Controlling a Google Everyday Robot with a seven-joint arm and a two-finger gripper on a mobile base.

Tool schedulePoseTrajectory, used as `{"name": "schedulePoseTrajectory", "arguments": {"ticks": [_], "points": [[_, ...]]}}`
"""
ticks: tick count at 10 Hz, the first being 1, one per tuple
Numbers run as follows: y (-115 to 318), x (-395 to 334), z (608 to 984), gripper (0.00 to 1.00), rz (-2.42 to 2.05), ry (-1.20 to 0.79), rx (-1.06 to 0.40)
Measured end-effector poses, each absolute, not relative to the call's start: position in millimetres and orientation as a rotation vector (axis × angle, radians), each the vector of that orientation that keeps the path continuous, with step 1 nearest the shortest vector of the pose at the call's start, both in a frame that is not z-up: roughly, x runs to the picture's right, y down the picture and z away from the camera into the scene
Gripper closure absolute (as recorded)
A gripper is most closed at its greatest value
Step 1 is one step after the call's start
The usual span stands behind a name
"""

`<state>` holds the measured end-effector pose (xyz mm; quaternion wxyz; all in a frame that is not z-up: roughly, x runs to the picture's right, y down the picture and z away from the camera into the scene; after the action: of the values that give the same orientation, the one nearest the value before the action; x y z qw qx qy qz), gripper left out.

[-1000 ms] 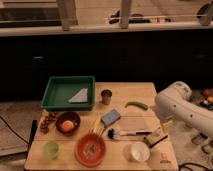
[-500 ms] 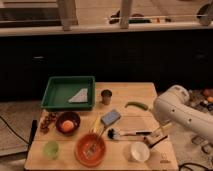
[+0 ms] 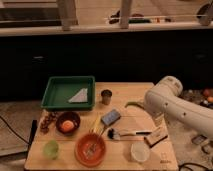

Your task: Stack cups on top of each other

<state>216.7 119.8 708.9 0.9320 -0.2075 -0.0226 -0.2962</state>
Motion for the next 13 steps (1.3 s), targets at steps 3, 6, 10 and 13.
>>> {"name": "schedulePoseTrajectory", "arguments": {"ticks": [3, 6, 10, 13], "points": [[103, 184, 710, 0.2, -0.716, -0.064, -0.42], [87, 151, 712, 0.2, -0.804, -0.076, -0.416], [69, 122, 717, 0.2, -0.88, -0.083, -0.425], [54, 101, 725, 0.2, -0.922, -0.086, -0.44]]}}
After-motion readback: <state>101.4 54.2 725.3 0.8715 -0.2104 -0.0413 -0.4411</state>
